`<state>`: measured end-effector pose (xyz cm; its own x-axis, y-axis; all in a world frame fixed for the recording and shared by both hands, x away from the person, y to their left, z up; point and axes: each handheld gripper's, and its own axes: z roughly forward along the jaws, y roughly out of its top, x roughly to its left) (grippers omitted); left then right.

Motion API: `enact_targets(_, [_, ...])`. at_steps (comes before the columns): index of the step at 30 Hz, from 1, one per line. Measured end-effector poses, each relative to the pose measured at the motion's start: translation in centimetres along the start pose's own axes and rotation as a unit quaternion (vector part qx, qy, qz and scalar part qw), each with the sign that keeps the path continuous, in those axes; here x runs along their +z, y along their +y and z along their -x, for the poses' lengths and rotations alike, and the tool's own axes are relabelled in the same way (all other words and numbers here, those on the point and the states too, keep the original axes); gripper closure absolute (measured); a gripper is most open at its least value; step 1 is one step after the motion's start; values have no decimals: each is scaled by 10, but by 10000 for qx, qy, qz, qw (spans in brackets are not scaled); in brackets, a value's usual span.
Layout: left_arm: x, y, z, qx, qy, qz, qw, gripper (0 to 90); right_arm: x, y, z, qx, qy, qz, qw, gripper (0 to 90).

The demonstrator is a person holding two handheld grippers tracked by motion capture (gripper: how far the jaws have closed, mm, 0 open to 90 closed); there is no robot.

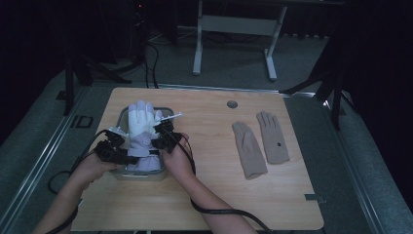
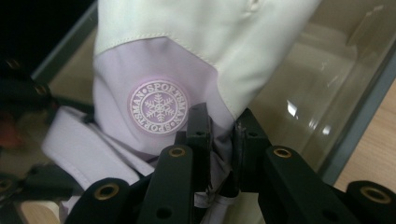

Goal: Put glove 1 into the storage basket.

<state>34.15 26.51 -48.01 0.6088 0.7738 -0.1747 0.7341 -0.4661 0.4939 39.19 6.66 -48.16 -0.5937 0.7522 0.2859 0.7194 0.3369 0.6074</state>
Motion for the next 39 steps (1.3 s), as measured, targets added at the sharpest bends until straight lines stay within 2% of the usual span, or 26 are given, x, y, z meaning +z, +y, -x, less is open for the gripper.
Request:
enact_targets(3, [0,-2,0,-33,35,121,9999,476,6,-2,1,-59,-108,-182,9998,791])
enact_targets(5, [1,-3,2,17,119,122,9999,477,8,-4,4,31,-41,-224,9997,790])
enact_targets(10, [1,-3,5,44,201,117,9997,478,11,0,3,-51,-77,-378,9992,760])
enact_targets(13, [0,-4,5,32,269,126,9996,478,10,4,3,-154,-23,-395,9991,659])
enact_targets(14, [0,-4,5,32,269,126,9996,478,10,4,3,-154,-23,-395,9991,659])
enact_targets(15, [-5,-6,3,-73,253,210,9994,478,8,5,2,-191,1,-369,9991,603])
enact_targets(16, [-7,-7,2,-96,269,225,9993,477,1,9,3,-290,89,-147,9994,514])
enact_targets(18, [-11,-9,2,-159,284,330,9989,474,-5,12,5,-318,195,-36,9993,459])
enact_targets(20, [-17,-10,4,-197,301,475,9982,473,-12,14,6,-498,223,181,9983,353])
enact_targets(23, [-24,-11,7,-270,346,692,9966,470,-20,17,10,-486,352,230,9979,257])
enact_targets(25, [-25,-11,11,-289,320,809,9958,462,-26,16,13,-616,499,277,9965,164])
enact_targets(29, [-23,-7,21,-284,299,944,9947,451,-33,14,20,-704,565,265,9956,150])
enact_targets(32, [-23,-3,28,-300,271,1135,9927,452,-36,12,24,-781,505,254,9953,151])
enact_targets(39, [-20,7,49,-143,59,1309,9913,462,-46,5,34,-895,349,290,9949,154])
